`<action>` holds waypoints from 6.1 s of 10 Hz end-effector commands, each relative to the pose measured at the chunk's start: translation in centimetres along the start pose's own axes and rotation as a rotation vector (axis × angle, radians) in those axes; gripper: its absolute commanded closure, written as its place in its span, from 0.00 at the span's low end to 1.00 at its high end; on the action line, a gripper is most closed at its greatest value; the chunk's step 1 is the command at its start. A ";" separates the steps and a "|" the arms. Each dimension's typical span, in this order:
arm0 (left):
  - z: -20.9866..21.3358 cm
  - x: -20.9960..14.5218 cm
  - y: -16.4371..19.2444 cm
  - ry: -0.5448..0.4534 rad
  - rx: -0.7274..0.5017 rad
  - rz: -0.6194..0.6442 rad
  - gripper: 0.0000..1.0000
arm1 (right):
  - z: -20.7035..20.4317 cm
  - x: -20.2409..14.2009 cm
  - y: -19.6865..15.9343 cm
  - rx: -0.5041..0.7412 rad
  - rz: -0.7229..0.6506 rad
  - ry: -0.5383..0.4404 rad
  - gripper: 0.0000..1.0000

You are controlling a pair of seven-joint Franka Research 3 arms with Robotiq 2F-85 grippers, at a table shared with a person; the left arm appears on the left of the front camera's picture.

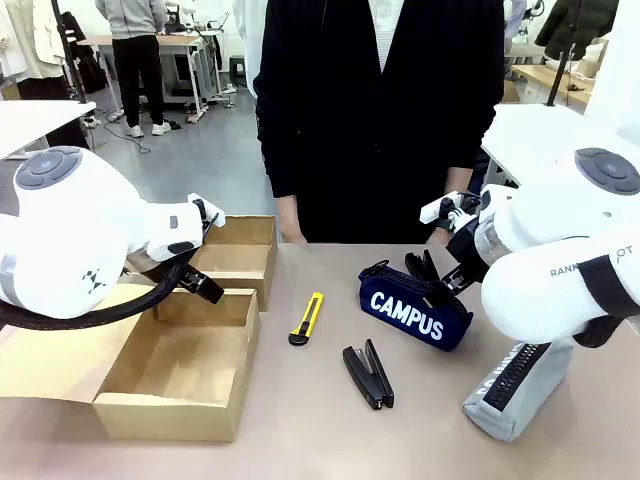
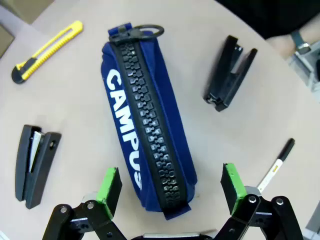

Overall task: Place items inside the box.
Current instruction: Pick up a Pencil pouch or Stapler and place it inside the Mailer Box closest to the robot.

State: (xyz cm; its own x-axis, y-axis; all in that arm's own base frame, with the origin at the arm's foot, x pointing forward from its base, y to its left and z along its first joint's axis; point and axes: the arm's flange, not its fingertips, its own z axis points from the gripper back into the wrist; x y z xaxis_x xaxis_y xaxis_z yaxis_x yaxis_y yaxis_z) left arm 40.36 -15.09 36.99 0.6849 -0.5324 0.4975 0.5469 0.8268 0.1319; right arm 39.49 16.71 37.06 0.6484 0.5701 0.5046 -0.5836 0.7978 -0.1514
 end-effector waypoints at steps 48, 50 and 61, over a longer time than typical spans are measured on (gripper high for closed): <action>19.7 -24.3 23.6 -0.449 -0.801 1.094 0.00 | 22.7 -39.8 -26.9 0.788 -1.505 -0.483 0.00; 19.7 -24.3 23.6 -0.449 -0.801 1.094 0.00 | 21.7 -42.6 -26.5 0.776 -1.616 -0.584 0.00; 19.7 -24.3 23.6 -0.449 -0.801 1.094 0.00 | 14.6 -16.1 -7.6 0.719 -0.746 -0.019 0.00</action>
State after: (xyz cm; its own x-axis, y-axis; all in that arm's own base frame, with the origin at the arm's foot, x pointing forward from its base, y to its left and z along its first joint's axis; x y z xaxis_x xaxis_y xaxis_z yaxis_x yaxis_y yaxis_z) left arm 27.12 20.94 44.82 0.8150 0.5220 0.2516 0.0428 0.3788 -0.9245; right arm 29.81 -7.30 46.96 0.9708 -0.0886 0.2229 -0.1282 0.5936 0.7945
